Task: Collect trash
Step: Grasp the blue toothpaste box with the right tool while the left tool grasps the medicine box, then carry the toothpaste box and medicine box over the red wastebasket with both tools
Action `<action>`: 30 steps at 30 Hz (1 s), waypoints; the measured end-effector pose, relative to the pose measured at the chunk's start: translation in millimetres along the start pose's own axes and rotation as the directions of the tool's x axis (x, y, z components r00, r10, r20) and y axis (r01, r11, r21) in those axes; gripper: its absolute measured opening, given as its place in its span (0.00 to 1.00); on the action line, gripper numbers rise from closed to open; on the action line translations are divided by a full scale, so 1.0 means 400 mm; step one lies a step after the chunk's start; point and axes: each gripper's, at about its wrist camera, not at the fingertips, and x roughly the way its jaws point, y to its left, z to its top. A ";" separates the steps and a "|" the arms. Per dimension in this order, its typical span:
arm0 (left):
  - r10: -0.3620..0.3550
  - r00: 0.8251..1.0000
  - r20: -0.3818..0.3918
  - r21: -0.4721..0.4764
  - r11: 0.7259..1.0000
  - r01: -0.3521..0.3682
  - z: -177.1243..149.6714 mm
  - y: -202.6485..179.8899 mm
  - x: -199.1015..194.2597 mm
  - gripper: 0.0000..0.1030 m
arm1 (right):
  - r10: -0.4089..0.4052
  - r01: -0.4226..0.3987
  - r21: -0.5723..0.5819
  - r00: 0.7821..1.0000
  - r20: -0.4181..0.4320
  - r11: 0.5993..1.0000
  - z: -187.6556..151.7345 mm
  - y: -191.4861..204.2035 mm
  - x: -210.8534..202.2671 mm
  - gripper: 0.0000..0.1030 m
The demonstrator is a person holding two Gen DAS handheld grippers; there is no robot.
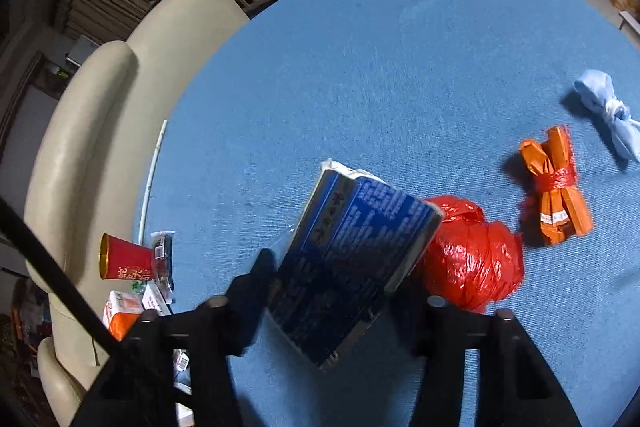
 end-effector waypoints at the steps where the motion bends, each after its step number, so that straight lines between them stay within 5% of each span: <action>1: -0.004 1.000 -0.002 0.002 1.000 0.004 -0.001 -0.004 -0.002 0.80 | 0.007 -0.007 -0.005 1.000 0.015 1.000 -0.004 -0.003 -0.012 0.45; 18: -0.036 0.999 0.021 0.089 0.995 0.034 -0.040 -0.124 -0.093 0.80 | 0.159 -0.144 -0.131 0.980 0.118 0.981 -0.099 -0.173 -0.264 0.38; 30: -0.048 0.999 0.004 0.177 0.983 0.047 -0.083 -0.227 -0.141 0.80 | 0.215 -0.217 0.007 0.970 0.114 0.976 -0.222 -0.413 -0.332 0.38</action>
